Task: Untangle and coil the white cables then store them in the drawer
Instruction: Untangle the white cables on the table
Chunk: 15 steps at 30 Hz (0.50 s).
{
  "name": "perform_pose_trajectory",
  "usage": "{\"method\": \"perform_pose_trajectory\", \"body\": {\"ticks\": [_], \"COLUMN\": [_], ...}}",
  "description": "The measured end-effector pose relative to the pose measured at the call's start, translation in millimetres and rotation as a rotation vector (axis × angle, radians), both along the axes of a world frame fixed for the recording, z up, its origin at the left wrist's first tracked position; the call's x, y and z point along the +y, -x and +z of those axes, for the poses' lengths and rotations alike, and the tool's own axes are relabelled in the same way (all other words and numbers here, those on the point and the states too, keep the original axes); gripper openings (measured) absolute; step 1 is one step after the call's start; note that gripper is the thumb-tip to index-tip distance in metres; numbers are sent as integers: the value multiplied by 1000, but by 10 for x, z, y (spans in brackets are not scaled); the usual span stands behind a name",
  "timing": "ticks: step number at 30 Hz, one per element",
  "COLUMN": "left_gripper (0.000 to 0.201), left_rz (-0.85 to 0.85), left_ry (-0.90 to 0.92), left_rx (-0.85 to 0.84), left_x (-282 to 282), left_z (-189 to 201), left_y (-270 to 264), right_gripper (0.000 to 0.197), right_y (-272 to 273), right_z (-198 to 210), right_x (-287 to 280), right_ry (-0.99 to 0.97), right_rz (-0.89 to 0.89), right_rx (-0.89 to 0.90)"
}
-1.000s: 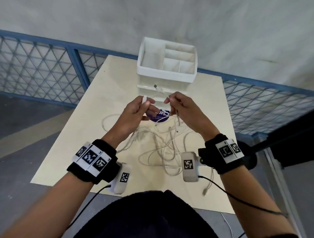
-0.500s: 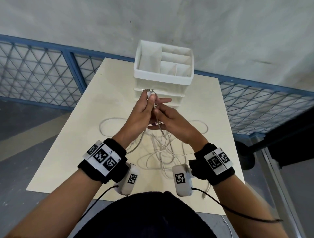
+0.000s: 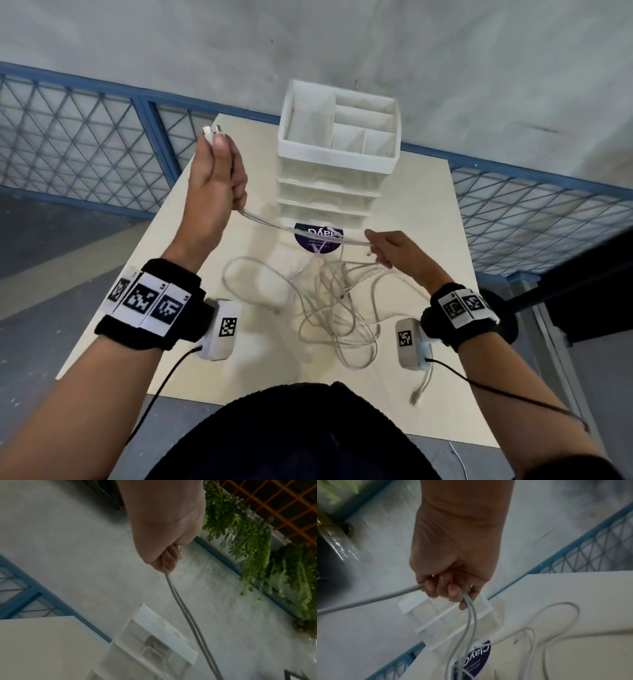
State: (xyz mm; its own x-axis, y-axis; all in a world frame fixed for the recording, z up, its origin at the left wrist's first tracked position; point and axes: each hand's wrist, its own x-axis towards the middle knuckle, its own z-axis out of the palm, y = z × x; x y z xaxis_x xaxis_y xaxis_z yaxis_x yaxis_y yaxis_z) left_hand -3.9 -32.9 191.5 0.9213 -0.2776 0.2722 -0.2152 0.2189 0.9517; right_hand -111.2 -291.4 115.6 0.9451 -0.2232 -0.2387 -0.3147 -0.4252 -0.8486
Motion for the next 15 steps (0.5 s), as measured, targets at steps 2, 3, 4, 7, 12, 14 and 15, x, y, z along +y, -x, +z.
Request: {"method": "perform_pose_trajectory", "body": {"ticks": [2,3,4,7,12,14,15], "left_gripper": [27,23,16,25,25,27,27], "left_rz": [-21,-55,-112,-279,-268,-191,-144], "left_ry": [-139,-236,-332,-575,-615,-563,-511], "left_rx": [-50,-76,-87,-127,-216,-253,-255], "left_x": [-28,-72,-142,-382,-370,-331,-309], "left_z": [-66,-101,-146,-292,-190,-80,-33], "left_y": [52,89,135,268,212,194,175], "right_gripper": [53,54,54,46,49,53,54], "right_y": [-45,-82,-130,-297,-447,-420,-394], "right_z": [58,142,247,559,770,659,563], "right_x": [-24,29,114,400,520,402,331], "right_ry": [155,212,246,278,152,0,-34], "right_rz": [-25,7,52,182,189,129,95], "right_rx": [-45,-83,-129,-265,-305,-226,-175]}}
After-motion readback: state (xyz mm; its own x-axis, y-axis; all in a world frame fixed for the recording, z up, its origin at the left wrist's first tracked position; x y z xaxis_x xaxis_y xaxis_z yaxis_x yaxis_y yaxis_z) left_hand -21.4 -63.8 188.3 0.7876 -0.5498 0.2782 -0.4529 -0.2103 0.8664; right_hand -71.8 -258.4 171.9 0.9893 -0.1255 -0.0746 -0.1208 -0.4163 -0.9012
